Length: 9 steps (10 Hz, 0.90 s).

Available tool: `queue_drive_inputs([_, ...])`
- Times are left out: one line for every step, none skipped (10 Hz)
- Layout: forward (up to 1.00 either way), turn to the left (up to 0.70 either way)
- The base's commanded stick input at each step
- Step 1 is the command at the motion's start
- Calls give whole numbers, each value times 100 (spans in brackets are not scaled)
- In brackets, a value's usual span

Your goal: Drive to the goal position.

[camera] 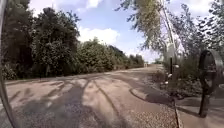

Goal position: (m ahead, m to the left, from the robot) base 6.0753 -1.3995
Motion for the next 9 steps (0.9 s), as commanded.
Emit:
queue_drive_inputs([4, 0])
queue_drive_inputs([4, 0])
queue_drive_inputs([4, 0])
queue_drive_inputs([3, 0])
queue_drive_inputs([2, 0])
queue_drive_inputs([1, 0])
queue_drive_inputs([2, 0])
queue_drive_inputs([4, 0])
queue_drive_inputs([0, 0])
